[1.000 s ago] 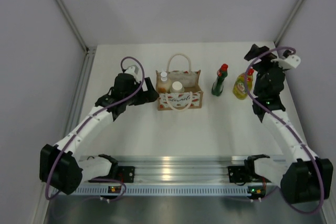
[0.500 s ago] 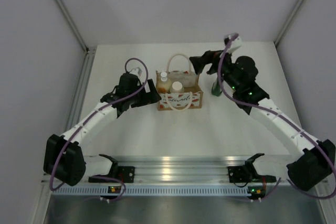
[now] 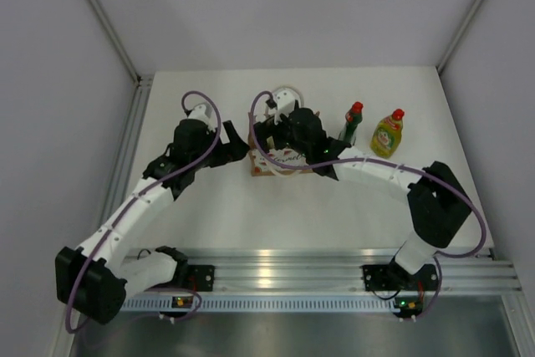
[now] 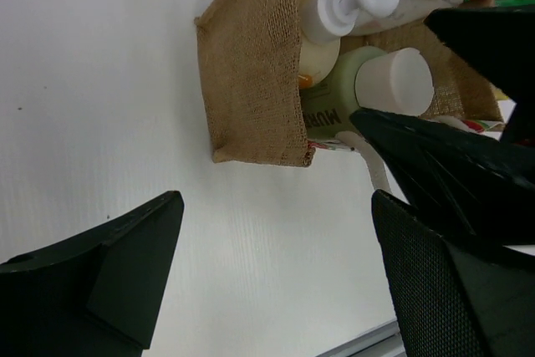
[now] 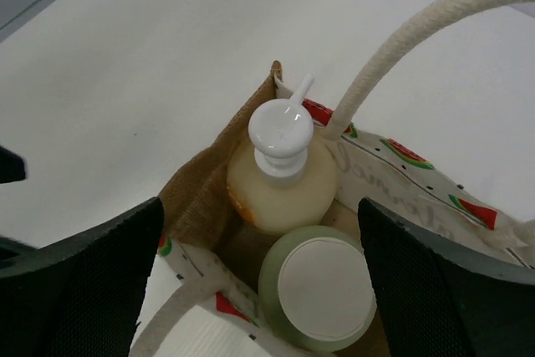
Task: Take the personal care products out of the canvas bag
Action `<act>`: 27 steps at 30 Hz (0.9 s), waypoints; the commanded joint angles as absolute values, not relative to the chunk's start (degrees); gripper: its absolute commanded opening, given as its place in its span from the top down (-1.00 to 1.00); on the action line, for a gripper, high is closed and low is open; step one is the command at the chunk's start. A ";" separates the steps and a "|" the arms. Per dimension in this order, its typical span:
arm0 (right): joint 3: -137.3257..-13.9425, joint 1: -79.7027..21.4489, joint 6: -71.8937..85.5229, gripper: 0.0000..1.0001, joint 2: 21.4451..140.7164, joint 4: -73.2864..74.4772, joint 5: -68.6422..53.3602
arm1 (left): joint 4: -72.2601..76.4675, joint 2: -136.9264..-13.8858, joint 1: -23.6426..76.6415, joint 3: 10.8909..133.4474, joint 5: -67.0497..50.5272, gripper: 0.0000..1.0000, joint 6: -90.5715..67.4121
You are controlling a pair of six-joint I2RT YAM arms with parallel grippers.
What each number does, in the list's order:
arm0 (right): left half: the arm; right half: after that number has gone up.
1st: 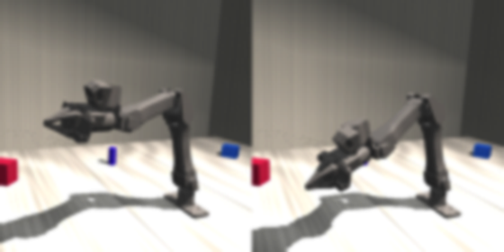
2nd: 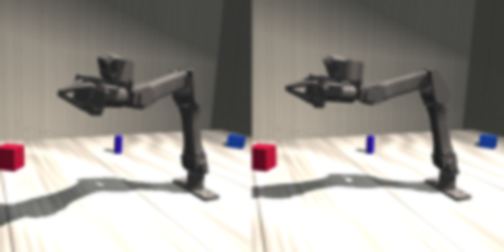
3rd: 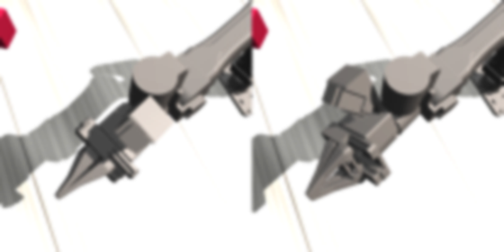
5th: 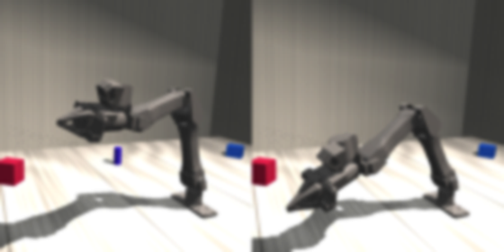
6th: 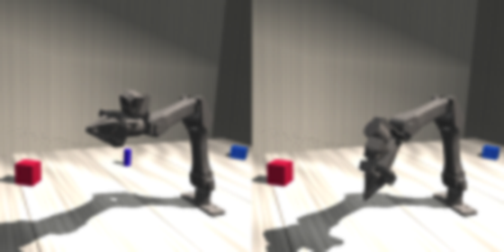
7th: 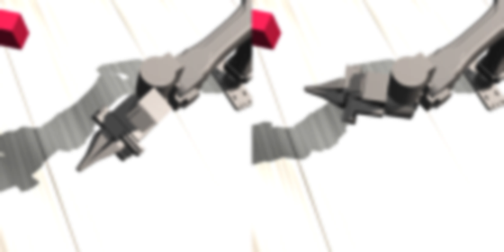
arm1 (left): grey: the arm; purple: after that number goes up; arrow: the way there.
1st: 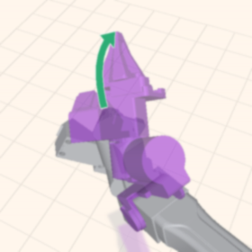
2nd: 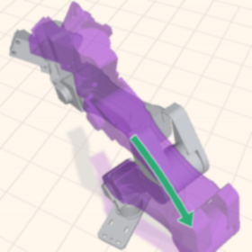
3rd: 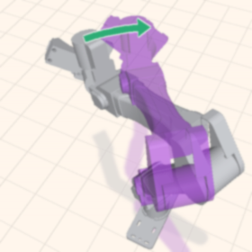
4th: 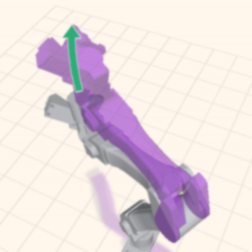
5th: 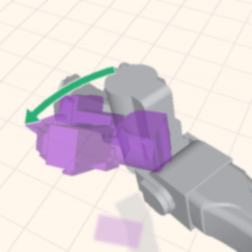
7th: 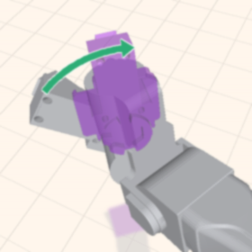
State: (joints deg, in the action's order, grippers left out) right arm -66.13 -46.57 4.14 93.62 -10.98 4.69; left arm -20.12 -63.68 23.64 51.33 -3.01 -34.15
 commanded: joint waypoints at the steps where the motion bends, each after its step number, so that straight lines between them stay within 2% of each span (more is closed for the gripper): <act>1: -69.26 -47.37 4.66 -0.87 94.83 -19.67 11.85 | -17.58 -58.19 23.64 50.01 3.06 -0.96 -34.19; 3: -69.43 -47.46 4.49 -0.80 95.97 -21.00 12.39 | -17.58 -54.78 23.73 48.78 5.26 -0.97 -34.80; 7: -71.10 -47.46 3.78 -0.53 98.87 -22.50 12.92 | -17.58 -49.05 23.73 46.58 12.38 -0.97 -35.68; 10: -71.98 -47.46 4.48 -0.38 100.63 -23.29 12.39 | -17.58 -46.85 23.64 46.06 13.44 -0.97 -35.51; 21: -76.64 -47.55 3.87 -0.04 106.26 -25.40 14.06 | -17.49 -45.70 23.64 45.53 14.06 -0.96 -35.33; 27: -77.52 -47.46 3.34 0.06 108.89 -25.31 14.77 | -17.49 -46.93 23.73 45.70 13.62 -0.96 -35.24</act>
